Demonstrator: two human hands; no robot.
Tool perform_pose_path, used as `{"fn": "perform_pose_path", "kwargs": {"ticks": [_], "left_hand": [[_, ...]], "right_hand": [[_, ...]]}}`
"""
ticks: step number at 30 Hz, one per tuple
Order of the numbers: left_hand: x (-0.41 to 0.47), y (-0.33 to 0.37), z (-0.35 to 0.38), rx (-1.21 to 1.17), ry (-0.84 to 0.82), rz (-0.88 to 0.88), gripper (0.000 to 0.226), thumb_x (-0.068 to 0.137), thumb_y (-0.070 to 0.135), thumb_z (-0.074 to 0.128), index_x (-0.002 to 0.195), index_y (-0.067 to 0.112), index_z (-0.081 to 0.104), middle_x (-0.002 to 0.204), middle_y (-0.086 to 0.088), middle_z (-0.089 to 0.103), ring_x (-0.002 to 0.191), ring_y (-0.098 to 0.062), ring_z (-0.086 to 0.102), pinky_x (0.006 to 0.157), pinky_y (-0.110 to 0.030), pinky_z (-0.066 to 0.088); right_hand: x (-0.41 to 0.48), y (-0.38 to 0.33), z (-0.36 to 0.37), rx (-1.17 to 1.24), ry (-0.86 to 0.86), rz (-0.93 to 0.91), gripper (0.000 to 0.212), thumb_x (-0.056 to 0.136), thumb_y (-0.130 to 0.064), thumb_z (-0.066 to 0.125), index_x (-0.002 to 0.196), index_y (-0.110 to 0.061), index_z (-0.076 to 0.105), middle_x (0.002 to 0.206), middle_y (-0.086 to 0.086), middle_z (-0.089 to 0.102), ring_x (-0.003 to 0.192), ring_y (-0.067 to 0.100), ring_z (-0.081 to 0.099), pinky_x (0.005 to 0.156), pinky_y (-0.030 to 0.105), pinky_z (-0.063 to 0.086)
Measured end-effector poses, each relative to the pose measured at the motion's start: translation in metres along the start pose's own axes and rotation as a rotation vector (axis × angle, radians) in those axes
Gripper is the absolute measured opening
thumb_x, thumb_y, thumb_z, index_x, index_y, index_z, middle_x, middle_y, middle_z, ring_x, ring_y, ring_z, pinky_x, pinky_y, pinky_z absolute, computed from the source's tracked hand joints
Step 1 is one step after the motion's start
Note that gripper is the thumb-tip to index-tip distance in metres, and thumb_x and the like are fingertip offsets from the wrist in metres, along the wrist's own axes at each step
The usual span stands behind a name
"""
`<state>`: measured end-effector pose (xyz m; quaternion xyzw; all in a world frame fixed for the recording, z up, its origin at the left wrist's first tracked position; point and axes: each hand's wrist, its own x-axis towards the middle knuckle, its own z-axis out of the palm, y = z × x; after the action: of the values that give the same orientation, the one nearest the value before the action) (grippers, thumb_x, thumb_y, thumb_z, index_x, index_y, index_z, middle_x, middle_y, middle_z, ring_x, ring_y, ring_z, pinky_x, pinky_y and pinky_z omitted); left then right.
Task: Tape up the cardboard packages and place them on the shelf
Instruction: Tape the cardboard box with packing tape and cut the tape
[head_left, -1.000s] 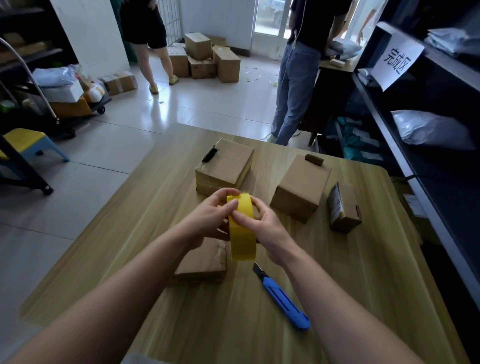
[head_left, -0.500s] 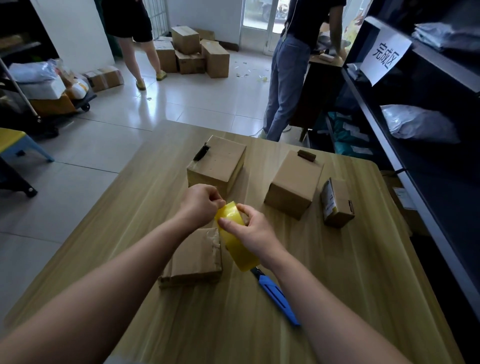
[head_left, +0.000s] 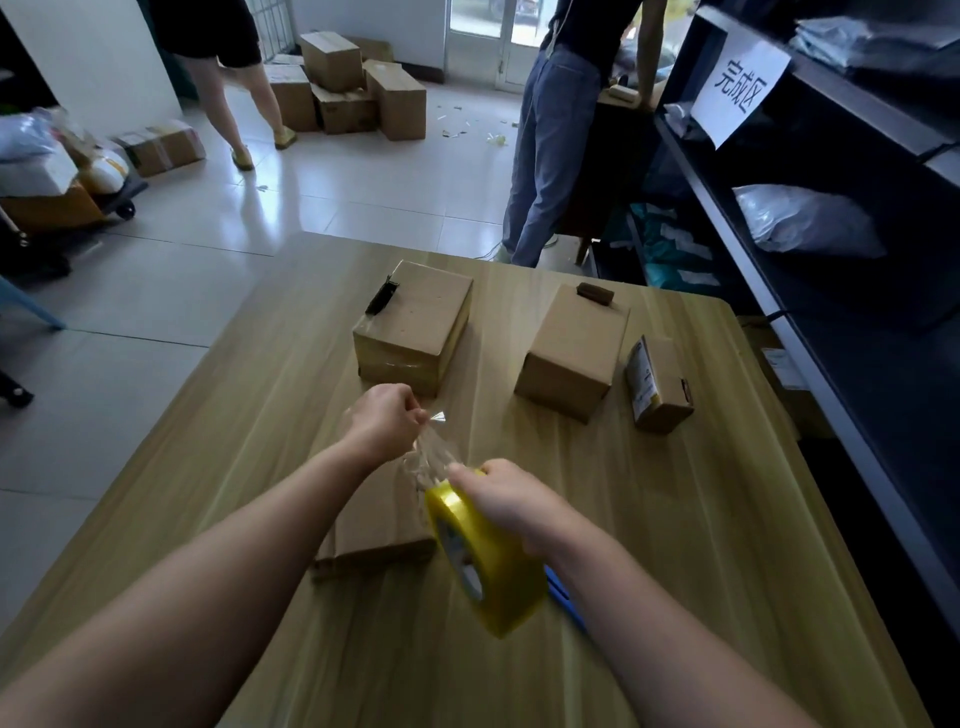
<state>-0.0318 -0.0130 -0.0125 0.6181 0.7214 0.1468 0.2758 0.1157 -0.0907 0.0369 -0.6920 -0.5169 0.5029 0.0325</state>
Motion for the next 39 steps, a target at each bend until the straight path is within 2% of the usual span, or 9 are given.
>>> {"fn": "perform_pose_path", "kwargs": {"ticks": [5, 9, 12, 16, 20, 24, 28, 32, 39], "left_hand": [[0.002, -0.015, 0.006, 0.117, -0.135, -0.002, 0.016, 0.092, 0.029, 0.059, 0.08, 0.019, 0.058, 0.089, 0.001, 0.059, 0.089, -0.022, 0.058, 0.082, -0.035, 0.048], [-0.002, -0.042, 0.013, 0.159, -0.301, -0.042, 0.016, 0.094, 0.031, 0.058, 0.083, 0.019, 0.06, 0.084, 0.003, 0.061, 0.088, -0.02, 0.059, 0.091, -0.041, 0.049], [-0.001, -0.047, 0.013, 0.128, -0.299, -0.061, 0.017, 0.095, 0.028, 0.056, 0.085, 0.015, 0.06, 0.084, 0.0, 0.06, 0.083, -0.018, 0.057, 0.07, -0.03, 0.046], [0.003, -0.052, 0.004, 0.048, -0.253, -0.156, 0.022, 0.095, 0.028, 0.056, 0.078, 0.015, 0.057, 0.081, -0.002, 0.06, 0.077, -0.019, 0.056, 0.061, -0.027, 0.041], [0.0, -0.062, 0.001, -0.036, -0.238, -0.249, 0.02, 0.096, 0.027, 0.055, 0.087, 0.011, 0.061, 0.083, -0.005, 0.059, 0.078, -0.02, 0.055, 0.066, -0.026, 0.039], [-0.002, -0.067, 0.0, -0.204, -0.192, -0.281, 0.019, 0.096, 0.025, 0.056, 0.085, 0.01, 0.059, 0.079, -0.003, 0.056, 0.073, -0.017, 0.053, 0.065, -0.027, 0.04], [-0.006, -0.068, 0.0, -0.277, -0.009, -0.266, 0.025, 0.096, 0.023, 0.057, 0.072, 0.017, 0.056, 0.078, -0.001, 0.057, 0.07, -0.011, 0.052, 0.064, -0.028, 0.041], [-0.003, -0.071, 0.0, -0.323, 0.149, -0.315, 0.024, 0.092, 0.022, 0.061, 0.069, 0.013, 0.058, 0.093, -0.014, 0.068, 0.092, -0.031, 0.061, 0.086, -0.04, 0.049], [0.004, -0.071, -0.008, -0.27, 0.141, -0.331, 0.025, 0.091, 0.028, 0.061, 0.069, 0.018, 0.057, 0.094, -0.01, 0.067, 0.095, -0.031, 0.061, 0.096, -0.05, 0.045]], "right_hand": [[0.004, 0.01, 0.021, 0.242, -0.043, 0.045, 0.054, 0.099, -0.043, 0.046, 0.131, -0.001, 0.05, 0.119, 0.018, 0.06, 0.103, 0.034, 0.065, 0.091, 0.046, 0.055], [0.004, 0.016, 0.027, 0.215, -0.094, 0.094, 0.039, 0.098, -0.033, 0.047, 0.119, -0.003, 0.059, 0.095, 0.013, 0.062, 0.074, 0.024, 0.063, 0.07, 0.032, 0.054], [0.008, 0.018, 0.034, 0.147, -0.049, 0.058, 0.039, 0.096, -0.036, 0.046, 0.113, -0.006, 0.063, 0.104, 0.013, 0.063, 0.092, 0.028, 0.062, 0.08, 0.034, 0.051], [0.017, 0.011, 0.034, 0.154, 0.06, 0.002, 0.027, 0.093, -0.033, 0.048, 0.082, -0.012, 0.059, 0.08, 0.005, 0.056, 0.085, 0.029, 0.061, 0.079, 0.039, 0.053], [0.024, 0.003, 0.018, -0.055, 0.093, -0.096, 0.032, 0.095, -0.035, 0.051, 0.102, -0.009, 0.069, 0.1, 0.007, 0.064, 0.094, 0.025, 0.058, 0.074, 0.027, 0.041], [0.028, -0.003, 0.001, -0.24, 0.047, -0.15, 0.038, 0.094, -0.042, 0.053, 0.118, -0.018, 0.069, 0.122, 0.004, 0.065, 0.111, 0.023, 0.058, 0.086, 0.029, 0.046], [0.024, -0.006, -0.007, -0.272, 0.07, -0.21, 0.039, 0.094, -0.047, 0.052, 0.122, -0.024, 0.067, 0.126, -0.001, 0.063, 0.115, 0.02, 0.056, 0.089, 0.029, 0.045], [0.021, -0.016, -0.008, -0.329, 0.072, -0.242, 0.048, 0.101, -0.05, 0.04, 0.122, -0.016, 0.066, 0.125, 0.006, 0.063, 0.114, 0.025, 0.057, 0.085, 0.03, 0.043], [0.024, -0.021, -0.014, -0.331, 0.036, -0.228, 0.043, 0.101, -0.038, 0.032, 0.121, -0.015, 0.062, 0.128, 0.009, 0.058, 0.107, 0.024, 0.053, 0.083, 0.032, 0.039]]}}
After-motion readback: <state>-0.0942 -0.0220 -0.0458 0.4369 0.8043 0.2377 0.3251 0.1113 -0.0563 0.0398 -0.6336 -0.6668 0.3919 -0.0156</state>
